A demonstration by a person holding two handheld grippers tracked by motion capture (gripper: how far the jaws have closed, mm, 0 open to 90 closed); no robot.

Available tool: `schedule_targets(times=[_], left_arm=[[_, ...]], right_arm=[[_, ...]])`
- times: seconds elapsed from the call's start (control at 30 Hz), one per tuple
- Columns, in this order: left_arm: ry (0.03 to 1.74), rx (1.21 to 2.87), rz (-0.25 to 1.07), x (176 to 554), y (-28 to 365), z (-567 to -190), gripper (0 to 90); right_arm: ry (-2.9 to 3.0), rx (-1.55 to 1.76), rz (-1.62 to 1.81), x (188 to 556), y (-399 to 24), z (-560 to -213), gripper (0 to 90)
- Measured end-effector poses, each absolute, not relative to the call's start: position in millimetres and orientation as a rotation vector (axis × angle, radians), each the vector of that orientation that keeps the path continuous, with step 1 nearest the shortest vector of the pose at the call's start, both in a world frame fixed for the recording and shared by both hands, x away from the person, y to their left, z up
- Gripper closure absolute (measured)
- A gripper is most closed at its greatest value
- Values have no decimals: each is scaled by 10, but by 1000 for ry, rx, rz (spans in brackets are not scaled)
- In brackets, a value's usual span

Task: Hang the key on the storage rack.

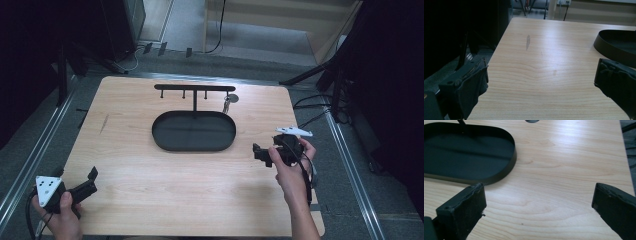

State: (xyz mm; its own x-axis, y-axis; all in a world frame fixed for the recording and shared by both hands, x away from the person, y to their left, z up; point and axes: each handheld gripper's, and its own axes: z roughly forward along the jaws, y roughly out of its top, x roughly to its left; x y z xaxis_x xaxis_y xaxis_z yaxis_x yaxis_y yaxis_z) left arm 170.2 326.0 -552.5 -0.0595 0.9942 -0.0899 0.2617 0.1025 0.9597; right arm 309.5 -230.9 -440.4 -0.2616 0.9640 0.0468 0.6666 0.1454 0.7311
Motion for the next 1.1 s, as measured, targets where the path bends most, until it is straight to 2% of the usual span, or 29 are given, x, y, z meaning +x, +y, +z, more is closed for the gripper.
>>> schedule_targets(times=[0.5,0.93,1.1], left_arm=[[1481,1304,1038,1699,3248,-5526,0],[1480,1305,1041,1697,3248,-5527,0],[1482,1305,1041,1699,3247,-5526,0]], right_arm=[[1817,1539,1024,2635,-2888,-5065,0],[1696,1565,1094,2344,-3308,-5429,0],[1650,1570,1153,2304,-3343,-5431,0]])
